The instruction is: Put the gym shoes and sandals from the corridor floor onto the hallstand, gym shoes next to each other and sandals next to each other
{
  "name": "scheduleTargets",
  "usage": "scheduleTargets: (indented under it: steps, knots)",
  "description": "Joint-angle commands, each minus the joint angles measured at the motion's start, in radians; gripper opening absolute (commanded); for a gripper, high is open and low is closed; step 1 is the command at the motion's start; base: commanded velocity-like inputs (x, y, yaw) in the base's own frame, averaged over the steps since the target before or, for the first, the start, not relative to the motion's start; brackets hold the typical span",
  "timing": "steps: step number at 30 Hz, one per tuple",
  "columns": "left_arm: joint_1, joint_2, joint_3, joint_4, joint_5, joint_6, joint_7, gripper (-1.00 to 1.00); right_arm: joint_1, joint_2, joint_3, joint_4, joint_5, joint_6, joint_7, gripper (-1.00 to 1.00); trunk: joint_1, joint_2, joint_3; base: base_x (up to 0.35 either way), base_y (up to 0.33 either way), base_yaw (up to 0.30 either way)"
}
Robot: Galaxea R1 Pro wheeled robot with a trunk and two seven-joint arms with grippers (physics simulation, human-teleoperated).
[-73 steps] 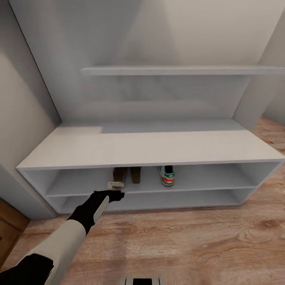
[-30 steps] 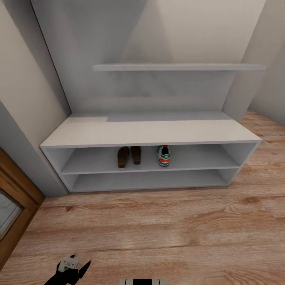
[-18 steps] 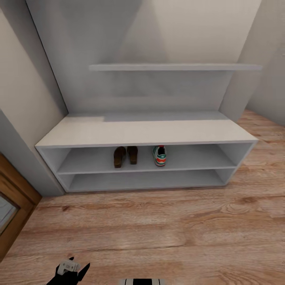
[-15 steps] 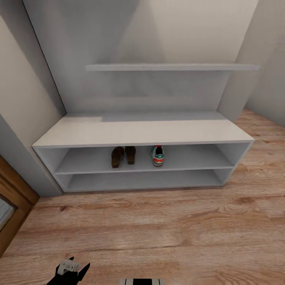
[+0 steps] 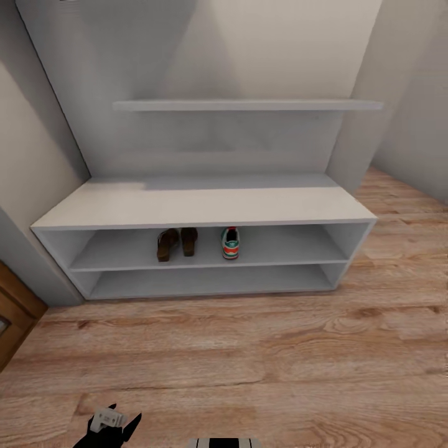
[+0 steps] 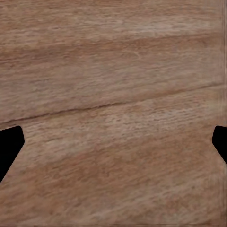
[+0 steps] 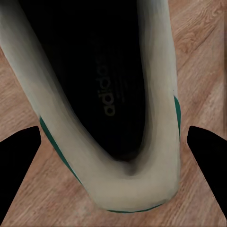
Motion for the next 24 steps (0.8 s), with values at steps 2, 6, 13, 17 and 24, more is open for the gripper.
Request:
scheduleTargets:
  steps: [2, 6, 13, 17, 24]
  knots:
    - [0.000, 0.001, -0.008, 0.001, 0.011, -0.003, -0.002, 1.00, -0.001, 0.001, -0.004, -0.001, -0.005, 0.004, 0.008, -1.00, -0.001, 0.000, -0.001, -0.187, -0.230, 0.000]
    - [-0.001, 0.002, -0.008, 0.001, 0.011, -0.003, -0.002, 1.00, -0.001, 0.001, -0.004, -0.001, -0.005, 0.004, 0.008, -1.00, -0.001, 0.000, -0.001, -0.235, -0.207, 0.000]
    - [-0.001, 0.003, -0.005, -0.001, 0.011, -0.002, -0.001, 1.00, -0.001, 0.002, -0.004, -0.001, -0.005, 0.005, 0.008, -1.00, -0.001, 0.000, -0.001, -0.267, -0.172, 0.000]
    - [-0.001, 0.003, -0.003, -0.002, 0.011, 0.000, 0.000, 1.00, -0.001, 0.002, -0.004, -0.001, -0.005, 0.005, 0.008, -1.00, -0.001, 0.000, -0.001, -0.206, -0.100, 0.000]
    - [-0.006, 0.011, 0.003, -0.137, 0.016, 0.022, -0.279, 1.00, -0.001, 0.034, 0.033, 0.001, -0.007, 0.010, 0.012, -1.00, -0.001, 0.000, -0.001, -0.029, -0.013, -0.011]
